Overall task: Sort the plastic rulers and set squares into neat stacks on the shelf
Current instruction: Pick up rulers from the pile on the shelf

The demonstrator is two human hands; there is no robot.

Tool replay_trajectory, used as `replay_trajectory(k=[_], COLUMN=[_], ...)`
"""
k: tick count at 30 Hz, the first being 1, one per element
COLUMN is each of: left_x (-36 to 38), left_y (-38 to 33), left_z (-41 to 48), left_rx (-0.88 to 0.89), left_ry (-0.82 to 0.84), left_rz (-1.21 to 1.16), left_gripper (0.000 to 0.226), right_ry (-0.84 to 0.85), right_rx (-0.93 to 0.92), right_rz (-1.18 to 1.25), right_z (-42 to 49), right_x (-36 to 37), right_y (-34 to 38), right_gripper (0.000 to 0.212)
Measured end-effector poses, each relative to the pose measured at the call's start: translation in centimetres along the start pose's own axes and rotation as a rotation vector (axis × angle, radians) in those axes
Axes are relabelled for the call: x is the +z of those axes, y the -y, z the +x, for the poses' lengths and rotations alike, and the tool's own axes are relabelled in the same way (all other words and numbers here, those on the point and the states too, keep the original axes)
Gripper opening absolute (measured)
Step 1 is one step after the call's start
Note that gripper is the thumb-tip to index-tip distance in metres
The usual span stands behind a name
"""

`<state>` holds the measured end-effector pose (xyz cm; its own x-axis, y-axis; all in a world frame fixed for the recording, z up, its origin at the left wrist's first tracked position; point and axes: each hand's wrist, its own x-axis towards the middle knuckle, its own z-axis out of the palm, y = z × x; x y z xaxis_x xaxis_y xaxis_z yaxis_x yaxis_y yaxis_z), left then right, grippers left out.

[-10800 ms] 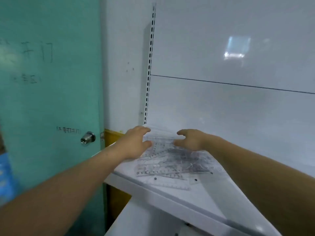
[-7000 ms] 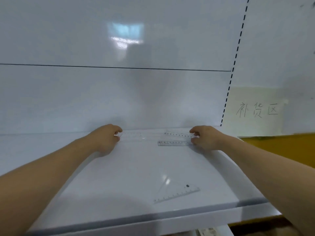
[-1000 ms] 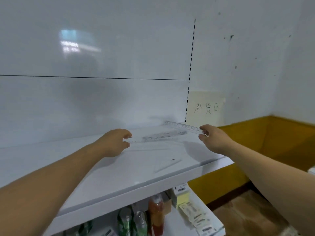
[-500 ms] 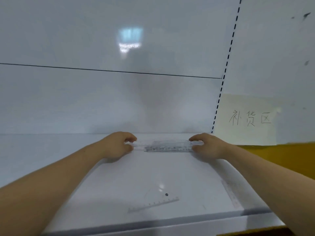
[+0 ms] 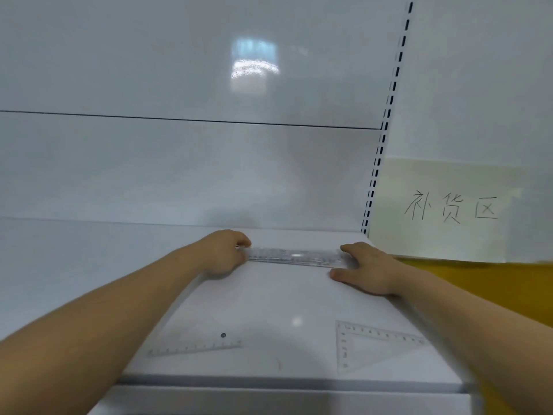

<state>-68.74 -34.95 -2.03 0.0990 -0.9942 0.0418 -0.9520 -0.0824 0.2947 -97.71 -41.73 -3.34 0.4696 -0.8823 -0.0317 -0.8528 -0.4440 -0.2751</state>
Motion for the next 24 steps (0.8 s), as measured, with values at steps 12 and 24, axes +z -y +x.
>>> replay_trajectory(k=[12,24], left_x=[-0.4,-4.9], left_y=[-1.6,7.5], left_z=[-1.0,-10.8], left_rx=[-0.032,-0.206], left_ry=[0.084,-0.032], left_rz=[0.017,0.042], left_gripper=[0.054,0.058], right_ry=[0.012,0.028], right_rx=[-0.038,-0.283], right_rz=[-0.027,-0.046], right_z=[0.1,4.7], right_x=[-0.6,-1.1], right_y=[-0.1,16.7], right_gripper=[0.081,0.075])
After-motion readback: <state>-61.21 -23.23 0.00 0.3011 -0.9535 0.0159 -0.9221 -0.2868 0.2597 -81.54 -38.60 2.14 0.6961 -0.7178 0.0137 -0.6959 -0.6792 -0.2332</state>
